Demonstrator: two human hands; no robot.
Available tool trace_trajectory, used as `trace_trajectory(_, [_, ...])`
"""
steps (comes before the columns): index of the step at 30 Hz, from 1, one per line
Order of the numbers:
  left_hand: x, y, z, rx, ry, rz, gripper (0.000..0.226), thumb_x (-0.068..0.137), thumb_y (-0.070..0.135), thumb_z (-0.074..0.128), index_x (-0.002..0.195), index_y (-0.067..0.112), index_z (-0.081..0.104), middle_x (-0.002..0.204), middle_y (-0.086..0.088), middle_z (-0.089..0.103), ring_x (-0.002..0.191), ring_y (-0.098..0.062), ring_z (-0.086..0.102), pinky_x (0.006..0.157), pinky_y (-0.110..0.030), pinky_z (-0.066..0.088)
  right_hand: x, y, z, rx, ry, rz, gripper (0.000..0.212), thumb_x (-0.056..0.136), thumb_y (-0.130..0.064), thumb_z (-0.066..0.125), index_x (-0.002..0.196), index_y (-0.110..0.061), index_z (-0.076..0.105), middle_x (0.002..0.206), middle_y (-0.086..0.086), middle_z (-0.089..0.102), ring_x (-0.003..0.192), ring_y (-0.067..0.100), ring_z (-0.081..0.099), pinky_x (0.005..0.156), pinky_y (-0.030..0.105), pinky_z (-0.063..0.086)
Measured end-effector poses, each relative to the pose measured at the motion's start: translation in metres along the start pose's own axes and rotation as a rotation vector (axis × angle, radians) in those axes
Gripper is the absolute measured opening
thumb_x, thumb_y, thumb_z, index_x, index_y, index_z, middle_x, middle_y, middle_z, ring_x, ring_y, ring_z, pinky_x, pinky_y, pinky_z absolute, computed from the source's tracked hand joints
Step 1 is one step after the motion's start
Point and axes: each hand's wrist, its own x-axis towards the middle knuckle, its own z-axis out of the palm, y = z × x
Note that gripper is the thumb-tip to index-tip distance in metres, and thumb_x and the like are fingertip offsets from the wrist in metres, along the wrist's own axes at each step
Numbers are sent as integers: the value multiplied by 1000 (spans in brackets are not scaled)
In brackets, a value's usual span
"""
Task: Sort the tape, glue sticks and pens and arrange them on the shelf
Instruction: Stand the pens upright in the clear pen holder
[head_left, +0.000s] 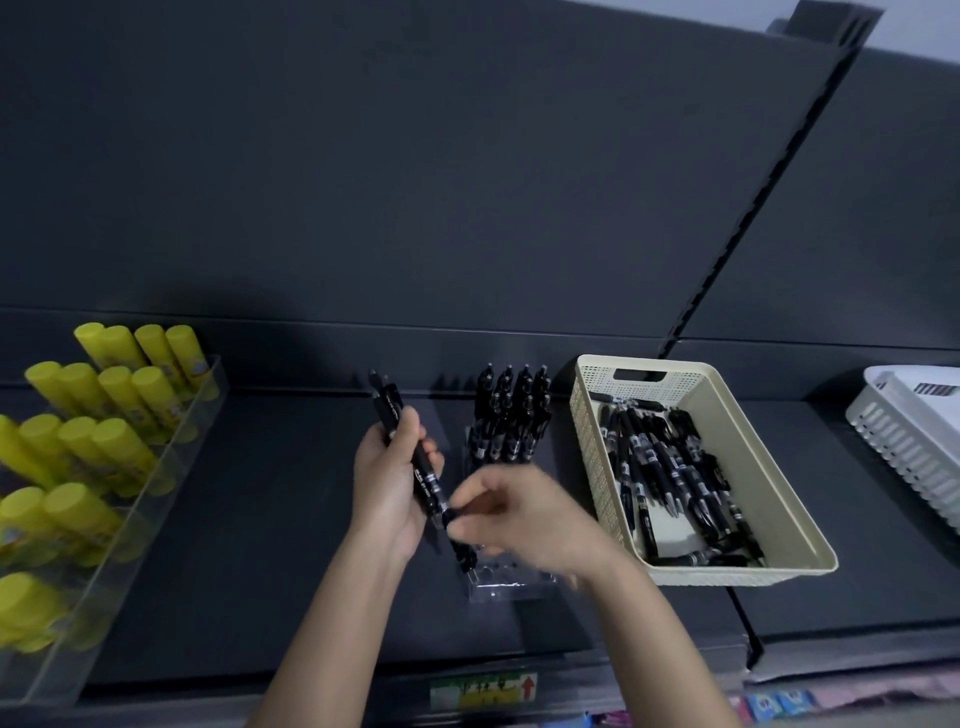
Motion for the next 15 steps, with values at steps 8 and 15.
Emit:
trace_trajectory(8, [7, 4, -18, 172, 139, 78, 14, 98, 24, 53, 90, 14, 50, 72, 4, 51, 60, -5, 52, 62, -22, 48, 13, 3, 0, 368, 228, 50, 9, 85, 7, 61, 87, -1, 63, 70, 10, 64, 55, 11, 62, 55, 20, 53])
trace_trajectory(15, [1, -2, -34, 416, -30, -9, 6, 95, 22, 58, 95, 16, 58, 80, 2, 56, 55, -4, 53, 45, -18, 40, 18, 2, -7, 747, 492, -152, 22, 80, -3, 71, 68, -8, 53, 67, 9, 57, 66, 17, 62, 62, 24, 55])
